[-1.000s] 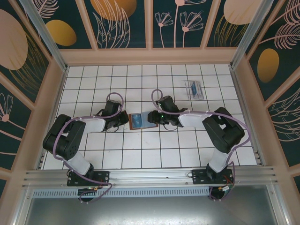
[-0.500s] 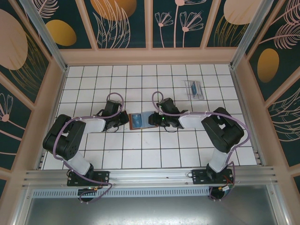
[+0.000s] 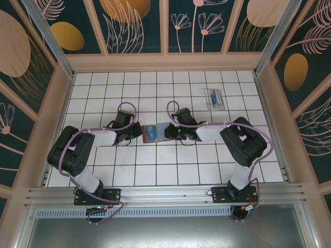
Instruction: Put the credit cards into the card holder
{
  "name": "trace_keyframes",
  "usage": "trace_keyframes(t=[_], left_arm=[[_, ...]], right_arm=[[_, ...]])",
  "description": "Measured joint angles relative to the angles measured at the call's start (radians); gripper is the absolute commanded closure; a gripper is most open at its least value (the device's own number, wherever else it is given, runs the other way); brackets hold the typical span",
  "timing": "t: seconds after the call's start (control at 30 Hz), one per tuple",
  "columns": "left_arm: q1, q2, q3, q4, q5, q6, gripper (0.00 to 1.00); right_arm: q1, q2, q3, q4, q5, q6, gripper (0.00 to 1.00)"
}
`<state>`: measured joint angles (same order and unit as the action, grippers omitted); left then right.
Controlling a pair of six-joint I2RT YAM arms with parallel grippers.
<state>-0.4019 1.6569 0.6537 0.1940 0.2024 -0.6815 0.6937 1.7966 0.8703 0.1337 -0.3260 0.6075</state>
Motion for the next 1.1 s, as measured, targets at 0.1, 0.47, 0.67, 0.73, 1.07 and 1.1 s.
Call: trace_keyframes(t=[0.1, 0.47, 0.67, 0.73, 1.07, 1.1], left_arm=[[0.000, 0.000, 0.000, 0.001, 0.000, 0.000, 0.96], [0.000, 0.001, 0.000, 0.002, 0.000, 0.000, 0.96], [-0.001, -0.001, -0.001, 0.001, -0.001, 0.001, 0.96], [-0.002, -0.002, -0.003, 0.004, -0.002, 0.000, 0.96], [-0.010, -0.009, -0.005, -0.001, -0.021, 0.000, 0.95], [-0.011, -0.012, -0.005, -0.005, -0.021, 0.000, 0.94]], right_arm=[[0.002, 0.006, 0.006, 0.001, -0.014, 0.000, 0.83], [0.004, 0.041, 0.015, 0.100, -0.127, 0.031, 0.72], [0.004, 0.041, 0.015, 0.174, -0.187, 0.049, 0.71], [0.004, 0.041, 0.015, 0.196, -0.201, 0.053, 0.70], [0.014, 0.113, 0.062, 0.312, -0.312, 0.114, 0.68], [0.018, 0.119, 0.072, 0.314, -0.319, 0.117, 0.68]])
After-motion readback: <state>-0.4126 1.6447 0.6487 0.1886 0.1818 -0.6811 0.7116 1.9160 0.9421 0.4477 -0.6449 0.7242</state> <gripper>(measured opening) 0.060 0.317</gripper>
